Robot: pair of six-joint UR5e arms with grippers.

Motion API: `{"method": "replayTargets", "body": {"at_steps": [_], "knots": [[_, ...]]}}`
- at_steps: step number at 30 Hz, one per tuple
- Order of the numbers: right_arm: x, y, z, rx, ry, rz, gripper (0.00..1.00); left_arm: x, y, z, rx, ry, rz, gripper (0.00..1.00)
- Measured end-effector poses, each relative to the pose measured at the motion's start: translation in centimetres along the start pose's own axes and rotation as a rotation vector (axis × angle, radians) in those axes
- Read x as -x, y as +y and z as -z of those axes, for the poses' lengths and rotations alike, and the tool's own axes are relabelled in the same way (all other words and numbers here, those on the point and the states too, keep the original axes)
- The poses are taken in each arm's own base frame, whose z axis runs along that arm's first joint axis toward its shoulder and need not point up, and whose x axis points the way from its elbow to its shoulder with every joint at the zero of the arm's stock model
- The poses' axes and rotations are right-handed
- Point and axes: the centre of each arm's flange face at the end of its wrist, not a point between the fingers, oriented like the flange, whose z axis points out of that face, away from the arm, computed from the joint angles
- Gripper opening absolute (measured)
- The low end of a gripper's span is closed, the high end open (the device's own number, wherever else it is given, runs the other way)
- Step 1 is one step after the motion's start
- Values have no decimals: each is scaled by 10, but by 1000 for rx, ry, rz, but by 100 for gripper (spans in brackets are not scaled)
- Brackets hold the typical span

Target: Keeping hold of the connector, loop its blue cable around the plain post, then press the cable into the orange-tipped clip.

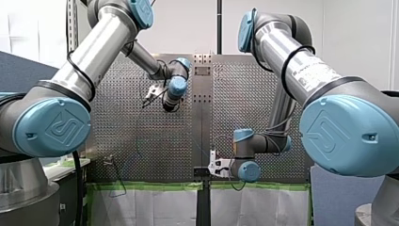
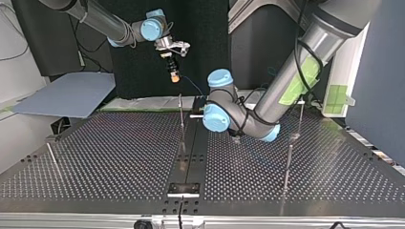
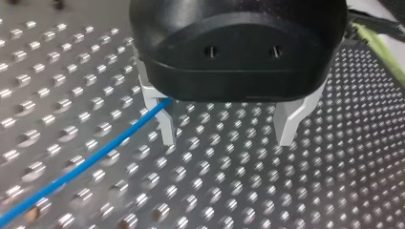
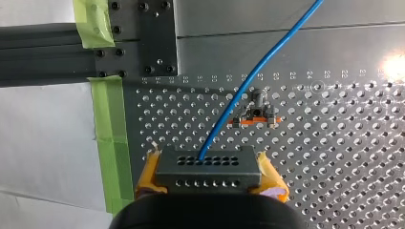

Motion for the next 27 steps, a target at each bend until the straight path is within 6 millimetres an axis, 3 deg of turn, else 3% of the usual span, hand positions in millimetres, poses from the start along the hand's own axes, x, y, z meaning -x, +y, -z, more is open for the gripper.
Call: {"method": "replayTargets", "body": {"at_steps": [13,27], "knots": [[1,0,1,0,-6,0,0,-52,-72,7,-87,70,-106,100],[1,-2,1,-3,-6,0,0,-108,-134,16,-181,136,-192,100]]}}
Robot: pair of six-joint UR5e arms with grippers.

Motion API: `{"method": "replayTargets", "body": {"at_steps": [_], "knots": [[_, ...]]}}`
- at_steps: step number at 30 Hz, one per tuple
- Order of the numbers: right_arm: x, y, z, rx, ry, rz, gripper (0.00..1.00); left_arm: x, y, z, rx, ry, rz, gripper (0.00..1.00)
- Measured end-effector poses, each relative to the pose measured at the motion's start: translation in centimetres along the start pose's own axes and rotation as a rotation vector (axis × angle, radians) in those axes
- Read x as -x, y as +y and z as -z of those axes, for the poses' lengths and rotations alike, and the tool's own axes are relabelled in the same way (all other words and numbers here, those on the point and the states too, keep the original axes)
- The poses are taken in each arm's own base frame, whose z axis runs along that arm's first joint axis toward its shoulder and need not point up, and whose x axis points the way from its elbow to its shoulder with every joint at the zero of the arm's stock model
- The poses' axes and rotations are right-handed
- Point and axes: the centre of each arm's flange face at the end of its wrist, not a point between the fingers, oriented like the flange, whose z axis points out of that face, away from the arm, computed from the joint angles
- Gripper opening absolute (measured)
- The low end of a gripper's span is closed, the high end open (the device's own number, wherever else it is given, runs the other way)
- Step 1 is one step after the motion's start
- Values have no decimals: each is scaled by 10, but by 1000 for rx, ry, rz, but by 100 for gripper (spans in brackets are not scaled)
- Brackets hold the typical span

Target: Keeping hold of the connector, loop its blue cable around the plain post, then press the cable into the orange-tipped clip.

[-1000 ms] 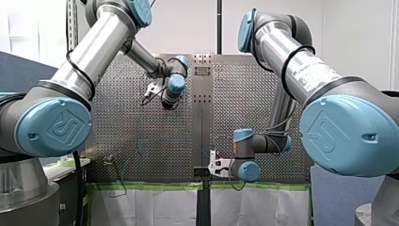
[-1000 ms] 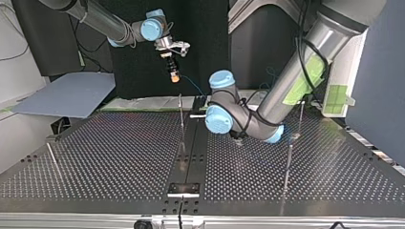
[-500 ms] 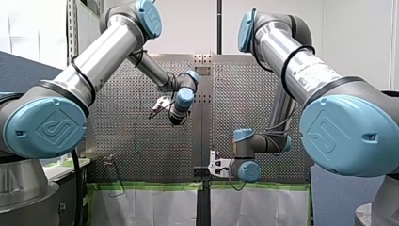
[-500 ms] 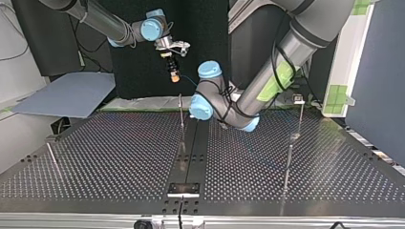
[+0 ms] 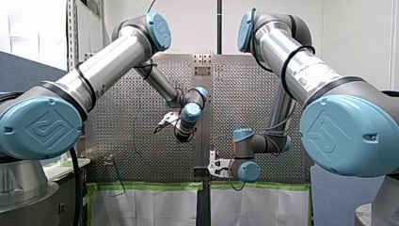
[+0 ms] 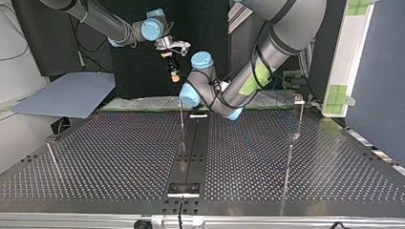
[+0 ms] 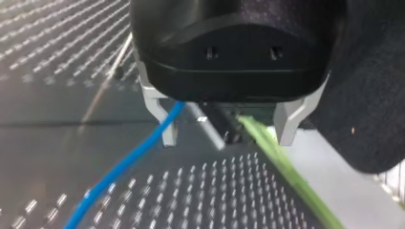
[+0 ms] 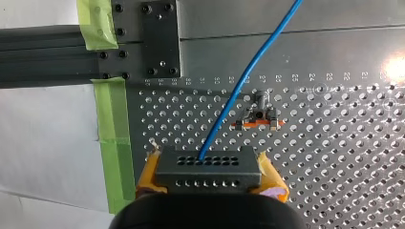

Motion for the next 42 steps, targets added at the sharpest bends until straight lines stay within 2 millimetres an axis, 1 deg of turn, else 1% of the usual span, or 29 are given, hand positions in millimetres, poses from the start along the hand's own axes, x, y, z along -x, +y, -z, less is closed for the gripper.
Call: {"method": "replayTargets", "body": {"at_steps": [1,4,12,15,22,25,28,34,42], "knots": [[0,0,0,0,0,0,0,-2,-6,0,-12,-3,3,100],[0,0,0,-1,3,-1,0,-4,-14,1,-30,-10,10,100],[-1,0,-1,-1,6,-1,0,-10,-26,2,-53,-6,22,100],[-1,0,-1,-1,7,-2,0,-19,-36,-2,-70,6,17,100],[-1,0,-1,-1,9,-4,0,-46,-69,-17,-117,20,22,100],[-1,0,-1,0,10,-4,0,-56,-81,-20,-131,25,27,100],[-1,1,-1,0,10,-4,0,-58,-89,-22,-144,10,51,100],[-1,2,-1,5,10,-5,0,-56,-97,-23,-189,-17,116,100],[-1,3,-1,10,10,-5,0,-55,-98,-24,-205,-22,158,100]]}}
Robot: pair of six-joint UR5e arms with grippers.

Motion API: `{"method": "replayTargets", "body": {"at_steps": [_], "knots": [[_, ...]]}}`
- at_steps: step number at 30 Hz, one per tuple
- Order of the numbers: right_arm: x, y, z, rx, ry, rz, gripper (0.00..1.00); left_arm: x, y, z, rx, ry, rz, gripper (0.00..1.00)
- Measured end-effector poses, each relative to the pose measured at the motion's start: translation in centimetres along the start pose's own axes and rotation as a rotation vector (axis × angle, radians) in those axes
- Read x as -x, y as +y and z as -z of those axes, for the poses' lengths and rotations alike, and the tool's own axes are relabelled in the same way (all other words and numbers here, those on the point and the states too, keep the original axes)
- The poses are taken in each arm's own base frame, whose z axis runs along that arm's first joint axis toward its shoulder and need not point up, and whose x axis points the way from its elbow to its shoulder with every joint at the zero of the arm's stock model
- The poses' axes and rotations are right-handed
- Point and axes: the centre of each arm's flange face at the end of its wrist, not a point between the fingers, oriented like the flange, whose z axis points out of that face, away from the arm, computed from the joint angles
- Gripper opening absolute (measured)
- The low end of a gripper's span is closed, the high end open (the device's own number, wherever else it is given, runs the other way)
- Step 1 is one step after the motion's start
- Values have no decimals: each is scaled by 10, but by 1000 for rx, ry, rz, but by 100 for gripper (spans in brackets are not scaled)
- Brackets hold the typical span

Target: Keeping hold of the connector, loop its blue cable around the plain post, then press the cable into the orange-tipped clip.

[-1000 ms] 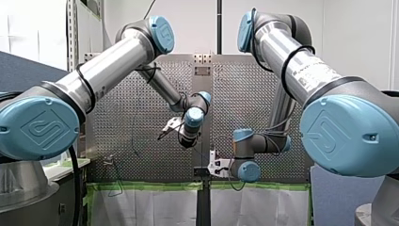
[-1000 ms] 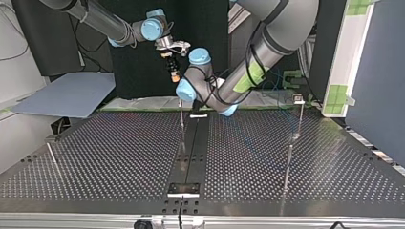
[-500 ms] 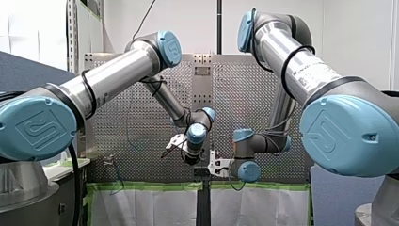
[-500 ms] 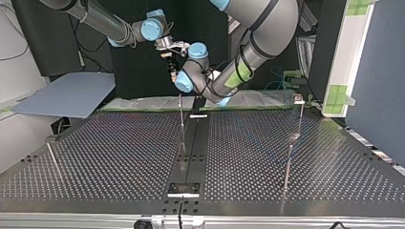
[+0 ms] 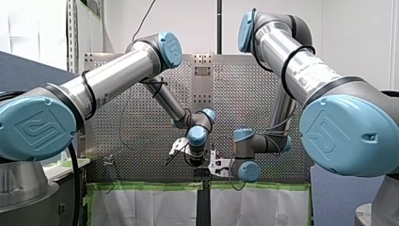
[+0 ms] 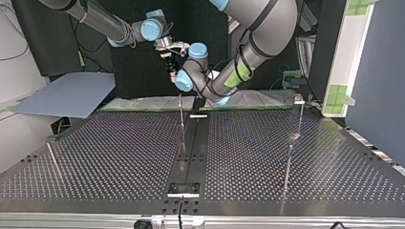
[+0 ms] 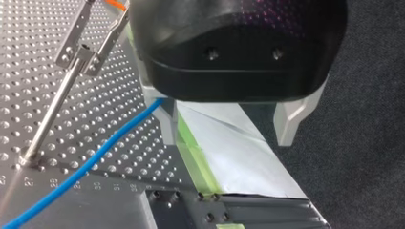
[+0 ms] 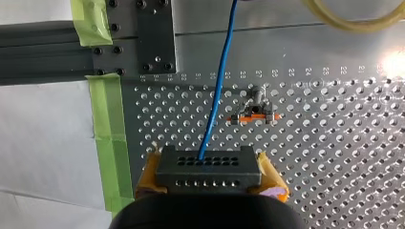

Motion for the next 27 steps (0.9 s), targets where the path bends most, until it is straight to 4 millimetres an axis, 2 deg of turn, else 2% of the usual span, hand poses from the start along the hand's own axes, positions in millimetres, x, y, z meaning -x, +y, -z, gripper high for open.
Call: {"method": "replayTargets", "body": {"at_steps": [3,4,5,7,8,9,10,11,12,13,14,16,27], "knots": [[0,1,0,1,0,0,0,0,0,0,3,-1,0,98],[0,1,0,1,0,0,0,0,0,0,4,-2,0,88],[0,1,0,2,0,0,0,0,0,0,4,-4,0,88],[0,1,0,2,0,0,0,1,-1,0,3,-8,-1,72],[0,1,0,2,0,0,0,1,-1,0,3,-9,0,72],[0,1,0,3,0,0,0,1,-1,0,2,-11,1,61],[0,1,0,3,0,0,0,1,-2,0,2,-15,4,56],[0,1,0,3,0,0,0,1,-2,-1,2,-17,7,56],[0,2,0,3,-1,0,0,2,-2,-1,2,-20,9,38],[0,2,0,3,-1,0,0,2,-3,-1,2,-23,13,27],[0,2,0,4,-1,1,0,2,-3,-1,2,-24,16,27],[0,2,0,5,-1,1,0,2,-3,-1,2,-28,25,0],[0,3,0,15,-3,1,0,3,-1,-2,20,-37,66,0]]}}
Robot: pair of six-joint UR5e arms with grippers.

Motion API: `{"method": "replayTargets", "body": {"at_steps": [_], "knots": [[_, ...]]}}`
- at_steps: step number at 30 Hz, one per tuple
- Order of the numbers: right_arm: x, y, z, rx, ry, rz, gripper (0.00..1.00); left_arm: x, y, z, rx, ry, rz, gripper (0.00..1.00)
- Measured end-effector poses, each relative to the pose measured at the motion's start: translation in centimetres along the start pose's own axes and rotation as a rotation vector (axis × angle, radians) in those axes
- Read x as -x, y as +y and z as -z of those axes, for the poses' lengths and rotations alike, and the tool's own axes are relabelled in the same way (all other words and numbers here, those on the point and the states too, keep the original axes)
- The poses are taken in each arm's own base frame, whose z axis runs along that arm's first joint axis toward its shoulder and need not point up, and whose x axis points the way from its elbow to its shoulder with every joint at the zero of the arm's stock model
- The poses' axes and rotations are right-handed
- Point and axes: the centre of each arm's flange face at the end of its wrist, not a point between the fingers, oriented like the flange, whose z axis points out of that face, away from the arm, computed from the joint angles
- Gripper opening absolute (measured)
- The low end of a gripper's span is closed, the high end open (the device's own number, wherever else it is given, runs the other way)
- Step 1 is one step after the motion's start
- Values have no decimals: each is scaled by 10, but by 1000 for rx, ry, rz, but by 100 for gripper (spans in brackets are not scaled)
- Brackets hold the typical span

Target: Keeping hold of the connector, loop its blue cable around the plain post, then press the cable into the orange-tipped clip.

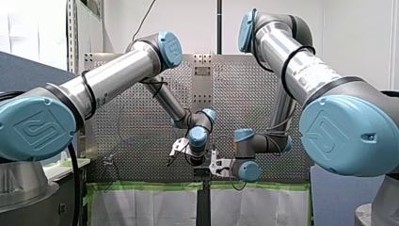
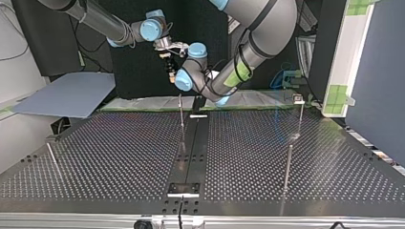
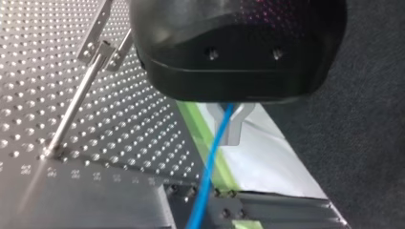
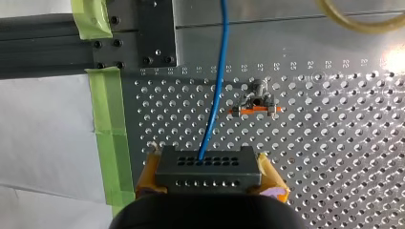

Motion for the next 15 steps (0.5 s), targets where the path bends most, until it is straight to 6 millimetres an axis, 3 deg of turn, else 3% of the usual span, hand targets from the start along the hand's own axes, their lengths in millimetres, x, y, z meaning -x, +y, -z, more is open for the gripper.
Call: {"method": "replayTargets", "body": {"at_steps": [15], "knots": [[-1,9,-1,45,-1,0,0,4,-1,6,36,-30,60,0]]}}
